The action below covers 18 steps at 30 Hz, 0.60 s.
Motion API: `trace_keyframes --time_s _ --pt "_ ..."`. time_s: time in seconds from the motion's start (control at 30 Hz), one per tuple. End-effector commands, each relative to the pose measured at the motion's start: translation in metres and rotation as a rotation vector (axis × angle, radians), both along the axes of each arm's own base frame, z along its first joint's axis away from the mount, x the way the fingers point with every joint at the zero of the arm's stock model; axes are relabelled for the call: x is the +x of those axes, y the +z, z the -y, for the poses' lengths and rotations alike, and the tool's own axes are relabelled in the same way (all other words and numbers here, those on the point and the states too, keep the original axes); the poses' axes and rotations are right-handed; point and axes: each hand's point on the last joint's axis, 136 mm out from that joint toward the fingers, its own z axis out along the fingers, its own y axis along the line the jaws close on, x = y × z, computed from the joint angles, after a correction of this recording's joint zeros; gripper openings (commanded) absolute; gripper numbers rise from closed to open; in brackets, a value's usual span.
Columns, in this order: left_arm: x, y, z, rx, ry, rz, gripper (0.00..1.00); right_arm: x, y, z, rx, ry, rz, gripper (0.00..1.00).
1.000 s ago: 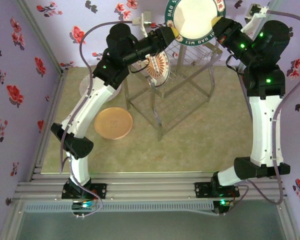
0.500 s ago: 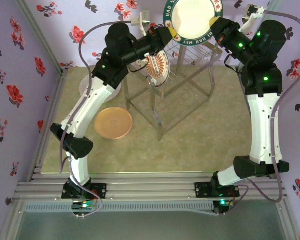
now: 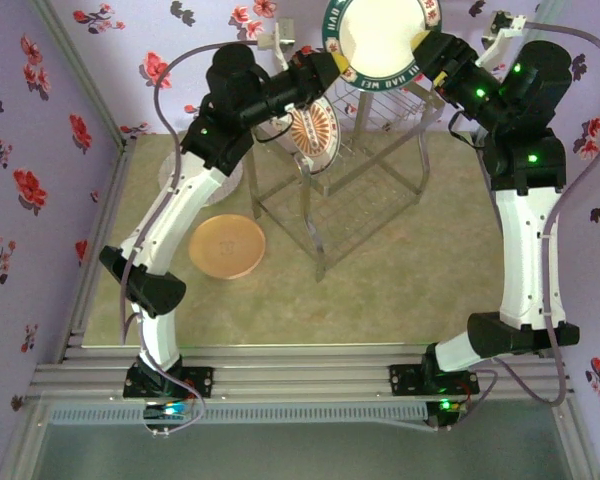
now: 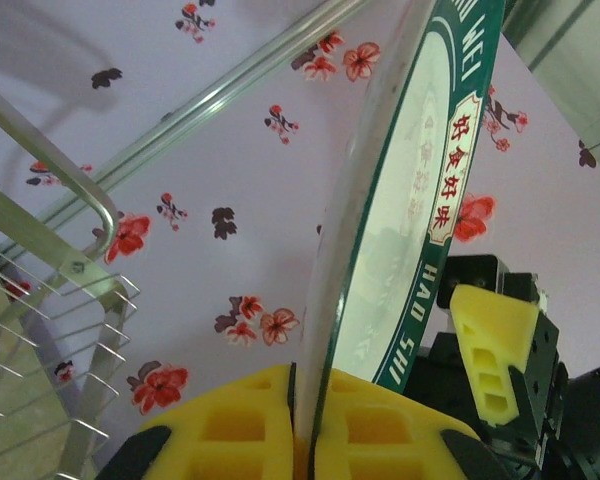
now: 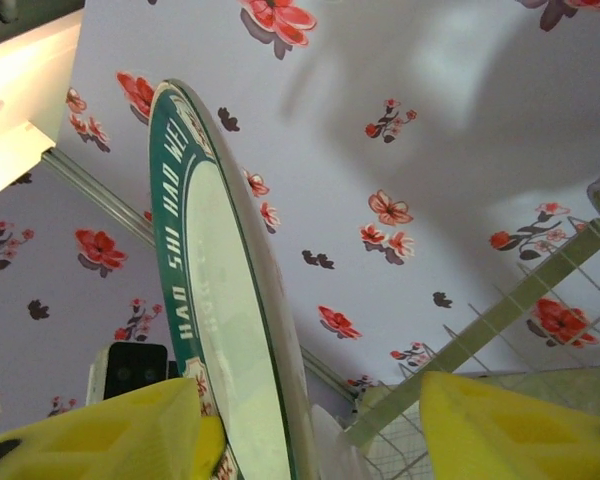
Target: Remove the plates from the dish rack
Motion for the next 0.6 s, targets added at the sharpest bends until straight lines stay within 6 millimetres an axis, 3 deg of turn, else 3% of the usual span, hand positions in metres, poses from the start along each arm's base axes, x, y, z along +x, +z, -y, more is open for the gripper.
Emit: trace_keyframes --time_s 0.0,0.17,0.33,0.43,0.57 --pt "-0.028 0.062 -0.036 -0.110 0.006 0.128 0.00 -0.023 0.021 0.005 -0.065 -0.041 0.098 0.62" --pt "-0.025 0.066 -0.068 -0.116 0.057 0.110 0.00 -0.040 0.030 -0.004 -0.179 -0.091 0.223 0.66" --pt "-0.024 0.066 -0.118 -0.133 0.141 0.083 0.00 -0.053 0.029 -0.027 -0.280 -0.070 0.322 0.67" --pt "-0.024 0.052 -0.151 -0.143 0.206 0.048 0.00 -0.059 0.023 -0.045 -0.348 -0.032 0.362 0.67" --pt "-0.027 0.017 -0.201 -0.146 0.321 -0.040 0.00 -0.067 0.017 -0.066 -0.436 0.007 0.422 0.68"
